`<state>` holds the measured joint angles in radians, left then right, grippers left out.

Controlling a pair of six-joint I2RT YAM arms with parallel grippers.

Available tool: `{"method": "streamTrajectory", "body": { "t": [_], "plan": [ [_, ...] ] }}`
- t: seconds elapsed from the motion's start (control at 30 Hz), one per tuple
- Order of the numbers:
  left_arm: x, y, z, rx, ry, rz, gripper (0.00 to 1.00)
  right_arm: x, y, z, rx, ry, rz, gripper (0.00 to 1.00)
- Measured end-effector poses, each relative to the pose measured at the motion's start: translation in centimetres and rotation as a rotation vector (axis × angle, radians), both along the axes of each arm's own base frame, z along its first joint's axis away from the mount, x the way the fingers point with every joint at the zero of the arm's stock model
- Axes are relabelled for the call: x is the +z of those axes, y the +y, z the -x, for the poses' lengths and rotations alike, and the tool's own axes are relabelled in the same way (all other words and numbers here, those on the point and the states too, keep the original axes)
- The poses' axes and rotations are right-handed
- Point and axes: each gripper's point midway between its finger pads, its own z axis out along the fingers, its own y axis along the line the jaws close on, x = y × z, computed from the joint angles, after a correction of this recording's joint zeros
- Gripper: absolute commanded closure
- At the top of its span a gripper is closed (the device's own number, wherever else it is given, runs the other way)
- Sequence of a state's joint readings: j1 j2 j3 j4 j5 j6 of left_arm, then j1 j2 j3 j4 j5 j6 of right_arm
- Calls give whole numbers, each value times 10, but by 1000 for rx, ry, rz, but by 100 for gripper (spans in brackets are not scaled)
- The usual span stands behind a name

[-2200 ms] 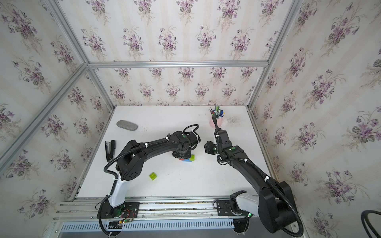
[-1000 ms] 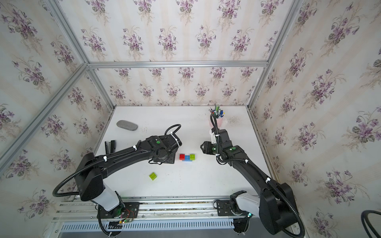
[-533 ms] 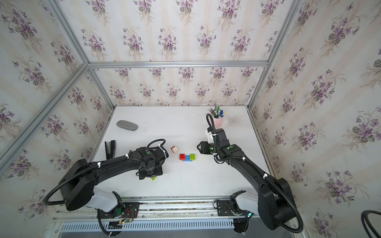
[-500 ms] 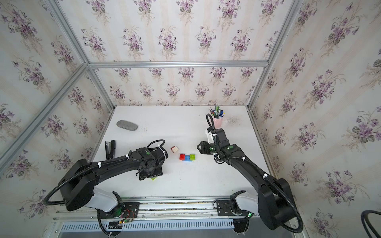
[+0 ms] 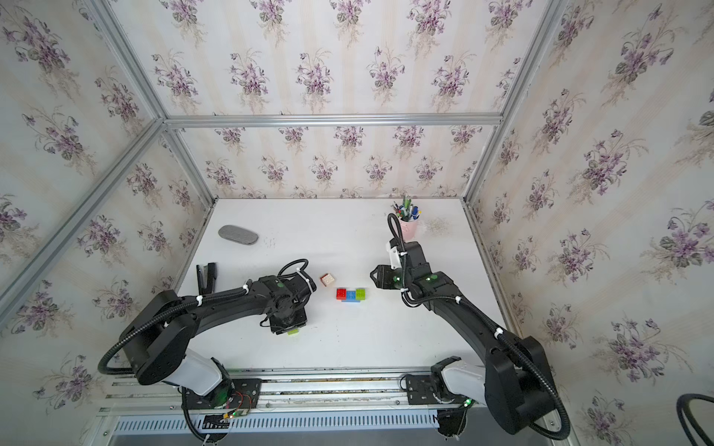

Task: Assemble the letter y with lego
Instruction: Move the lego brick at the center of the board.

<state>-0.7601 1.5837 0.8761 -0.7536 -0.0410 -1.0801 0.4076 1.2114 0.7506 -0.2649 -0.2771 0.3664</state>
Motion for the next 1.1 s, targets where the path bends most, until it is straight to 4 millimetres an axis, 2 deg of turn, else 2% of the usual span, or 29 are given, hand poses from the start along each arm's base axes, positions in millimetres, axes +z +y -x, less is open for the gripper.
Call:
{"method": "streamTrajectory", "body": {
  "t": [0.2, 0.43, 0.67, 0.73, 0.9, 1.0, 1.1],
  "plan": [
    [2, -14, -14, -77, 5, -1, 76, -1, -1, 0, -6, -1, 0, 45],
    [10, -48, -48, -277, -24, 14, 80, -2, -2, 1, -20, 5, -5, 45],
    [0, -54, -54, -459, 43, -33, 79, -4, -4, 2, -32, 4, -2, 45],
    [0, -54, -54, -494, 52, -46, 75, -6, -4, 2, -31, 11, -1, 44],
    [0, -51, -55, -547, 58, -69, 47, -13, 0, 3, -15, 40, 2, 41],
    [1, -45, -51, -550, 77, -88, 43, -11, 5, 1, 8, 37, 9, 38],
    [10, -45, -54, -556, 49, -86, 39, -10, 12, -1, 41, 43, 17, 34]
  ]
}}
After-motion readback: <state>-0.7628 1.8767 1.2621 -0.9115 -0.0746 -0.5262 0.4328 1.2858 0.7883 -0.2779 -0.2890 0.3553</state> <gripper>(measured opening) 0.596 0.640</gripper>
